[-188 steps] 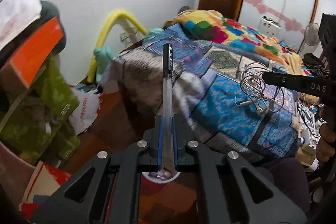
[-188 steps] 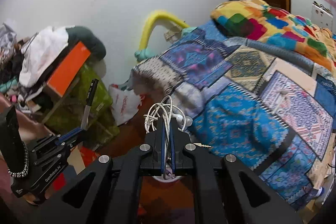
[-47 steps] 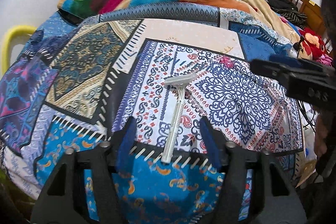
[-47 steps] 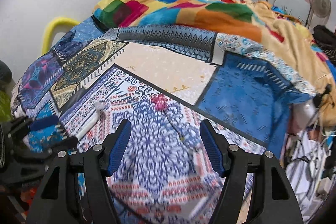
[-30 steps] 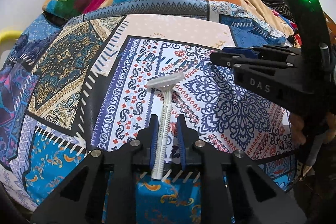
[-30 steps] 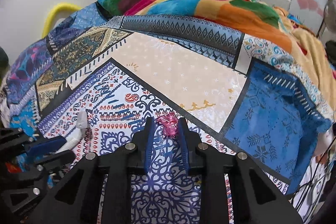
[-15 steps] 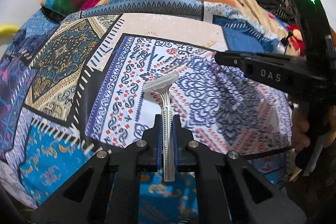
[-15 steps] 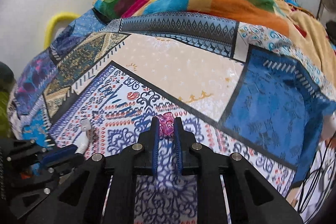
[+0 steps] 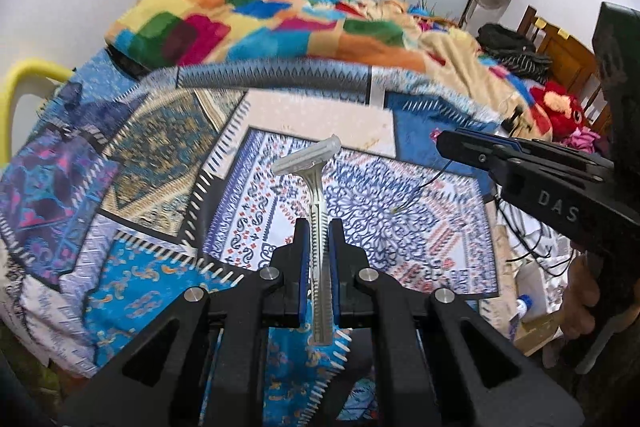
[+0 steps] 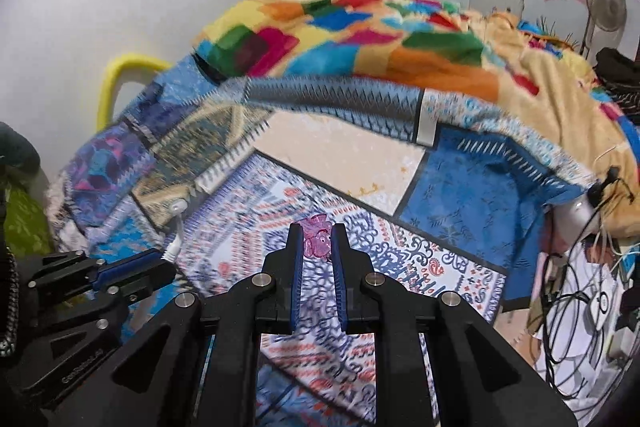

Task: Collect trash
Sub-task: 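Carry the razor and pink wrapper over the white bin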

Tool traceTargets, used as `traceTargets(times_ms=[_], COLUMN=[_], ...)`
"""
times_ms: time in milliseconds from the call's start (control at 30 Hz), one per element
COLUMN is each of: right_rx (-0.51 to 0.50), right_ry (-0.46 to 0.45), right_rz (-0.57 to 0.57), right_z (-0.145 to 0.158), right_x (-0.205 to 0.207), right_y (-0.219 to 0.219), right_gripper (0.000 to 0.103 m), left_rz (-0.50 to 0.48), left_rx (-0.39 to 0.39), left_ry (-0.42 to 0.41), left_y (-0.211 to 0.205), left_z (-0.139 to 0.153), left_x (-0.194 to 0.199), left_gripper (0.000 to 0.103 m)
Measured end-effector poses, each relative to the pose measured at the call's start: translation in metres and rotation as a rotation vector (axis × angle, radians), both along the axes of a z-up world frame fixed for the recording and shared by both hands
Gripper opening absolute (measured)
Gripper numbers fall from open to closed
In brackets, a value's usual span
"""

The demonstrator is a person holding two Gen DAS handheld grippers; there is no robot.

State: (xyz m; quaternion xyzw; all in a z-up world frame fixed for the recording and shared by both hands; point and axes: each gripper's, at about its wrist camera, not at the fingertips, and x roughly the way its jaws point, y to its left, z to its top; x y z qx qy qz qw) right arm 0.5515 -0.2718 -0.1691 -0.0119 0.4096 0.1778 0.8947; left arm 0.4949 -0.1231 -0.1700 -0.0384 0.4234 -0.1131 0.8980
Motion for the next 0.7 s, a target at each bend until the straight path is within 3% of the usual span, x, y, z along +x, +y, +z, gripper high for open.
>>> traceTargets(times_ms=[333,700], right_rx=[0.029,0.039], right_ry=[-0.131,-0.192], right_rz=[0.054,0.147], right_z=[0.078,0.117], right_x=[-0.059,-0.127], right_y=[0.028,0.08], right_gripper=[0.013,0.013], left_rz=[0.044,0.15], left_rx=[0.001,0.004], left_ry=[-0.095,-0.161], left_y=[0.027,0.092], left_z=[0.063,0.105], left_x=[-0.06,-0.135], left_gripper=[0.008,0.008])
